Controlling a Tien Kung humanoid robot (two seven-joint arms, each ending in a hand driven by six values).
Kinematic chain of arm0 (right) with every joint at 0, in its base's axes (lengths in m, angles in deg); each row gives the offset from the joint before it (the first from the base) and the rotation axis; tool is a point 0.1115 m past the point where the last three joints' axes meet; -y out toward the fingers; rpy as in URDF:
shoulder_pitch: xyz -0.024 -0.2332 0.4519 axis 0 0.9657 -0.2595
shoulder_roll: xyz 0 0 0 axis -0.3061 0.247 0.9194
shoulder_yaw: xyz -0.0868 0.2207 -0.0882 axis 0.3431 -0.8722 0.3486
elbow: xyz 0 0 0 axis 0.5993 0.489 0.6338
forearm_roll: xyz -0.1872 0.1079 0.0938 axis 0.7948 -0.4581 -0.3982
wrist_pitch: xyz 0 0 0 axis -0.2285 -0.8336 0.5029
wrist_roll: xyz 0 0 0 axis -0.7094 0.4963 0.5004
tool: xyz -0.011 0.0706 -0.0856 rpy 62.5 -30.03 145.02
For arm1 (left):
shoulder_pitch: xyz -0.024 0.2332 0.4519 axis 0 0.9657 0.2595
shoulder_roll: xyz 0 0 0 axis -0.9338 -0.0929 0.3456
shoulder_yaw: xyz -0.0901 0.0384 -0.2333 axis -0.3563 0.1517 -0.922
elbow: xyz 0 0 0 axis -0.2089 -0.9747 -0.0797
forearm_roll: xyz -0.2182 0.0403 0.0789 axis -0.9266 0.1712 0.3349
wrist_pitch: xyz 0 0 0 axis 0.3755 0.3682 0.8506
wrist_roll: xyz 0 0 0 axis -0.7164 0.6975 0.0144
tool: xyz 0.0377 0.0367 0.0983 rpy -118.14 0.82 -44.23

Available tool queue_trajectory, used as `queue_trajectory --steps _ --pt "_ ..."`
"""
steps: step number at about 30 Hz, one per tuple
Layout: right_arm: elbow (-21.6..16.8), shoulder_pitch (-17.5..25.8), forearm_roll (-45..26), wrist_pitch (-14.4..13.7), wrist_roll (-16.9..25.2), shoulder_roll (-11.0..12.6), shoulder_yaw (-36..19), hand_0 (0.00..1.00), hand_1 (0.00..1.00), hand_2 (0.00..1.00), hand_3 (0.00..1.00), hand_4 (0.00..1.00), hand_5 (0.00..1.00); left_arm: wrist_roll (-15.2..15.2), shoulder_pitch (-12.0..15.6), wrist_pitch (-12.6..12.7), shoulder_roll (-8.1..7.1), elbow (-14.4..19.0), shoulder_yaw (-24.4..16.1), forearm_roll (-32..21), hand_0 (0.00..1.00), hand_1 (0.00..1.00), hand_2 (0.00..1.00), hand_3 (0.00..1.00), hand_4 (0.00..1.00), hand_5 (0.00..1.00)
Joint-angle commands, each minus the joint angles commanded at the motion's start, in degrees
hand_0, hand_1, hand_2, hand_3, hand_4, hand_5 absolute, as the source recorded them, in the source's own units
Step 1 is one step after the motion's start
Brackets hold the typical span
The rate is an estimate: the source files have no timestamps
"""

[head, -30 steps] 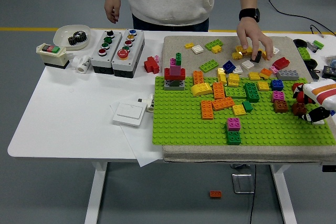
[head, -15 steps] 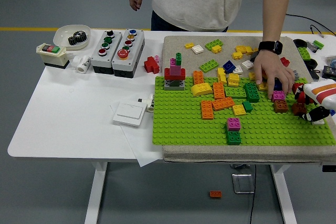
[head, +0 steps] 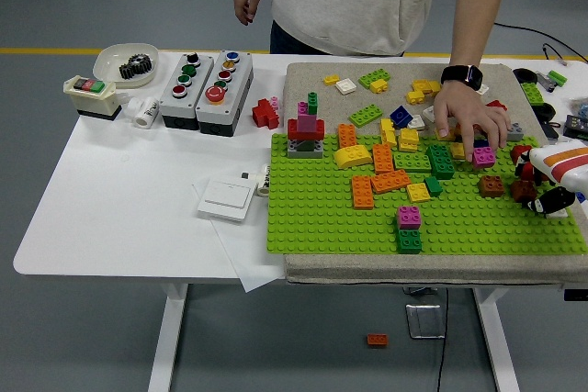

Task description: Pick up the brick,pile it on top of brick,press brick,pick up the brick,pile it on top of brick,press brick

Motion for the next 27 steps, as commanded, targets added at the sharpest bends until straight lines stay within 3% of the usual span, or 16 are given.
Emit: queue_trajectory --steps 5,6,11,12,27 --pt "0.1 0.0 0.0 -0.2 -0.1 -0.1 0.1 0.321 0.299 0.38 0.594 0.827 0.303 0.0 -0.1 0.0 -0.05 0.0 0.1 -0.1 0.818 0.798 0.805 0.621 0.717 0.684" --pt "0.1 0.0 0.0 -0.3 -0.1 -0.1 0.1 0.31 0.233 0.305 0.597 0.776 0.321 0.0 -0.1 0.0 -0.05 0.0 0.1 -0.1 0.818 0.798 0.805 0.62 0.717 0.684" --pt "0.1 0.0 0.0 -0.6 -0.3 -0.1 0.1 0.31 0.233 0.305 0.597 0.776 0.321 0.0 -0.1 0.0 -0.05 0.0 0.1 -0.3 0.818 0.798 0.805 0.62 0.717 0.684" --pt "0.0 -0.1 0.0 -0.7 -0.4 -0.1 0.2 0.297 0.199 0.256 0.594 0.74 0.337 0.0 0.0 0.0 -0.05 0.0 0.1 -0.3 0.819 0.798 0.805 0.621 0.716 0.682" --pt "0.4 0.1 0.0 0.2 -0.3 -0.4 0.6 0.279 0.183 0.227 0.592 0.733 0.356 -0.1 0.0 0.0 -0.01 0.0 0.0 -0.1 0.82 0.799 0.807 0.62 0.717 0.681"
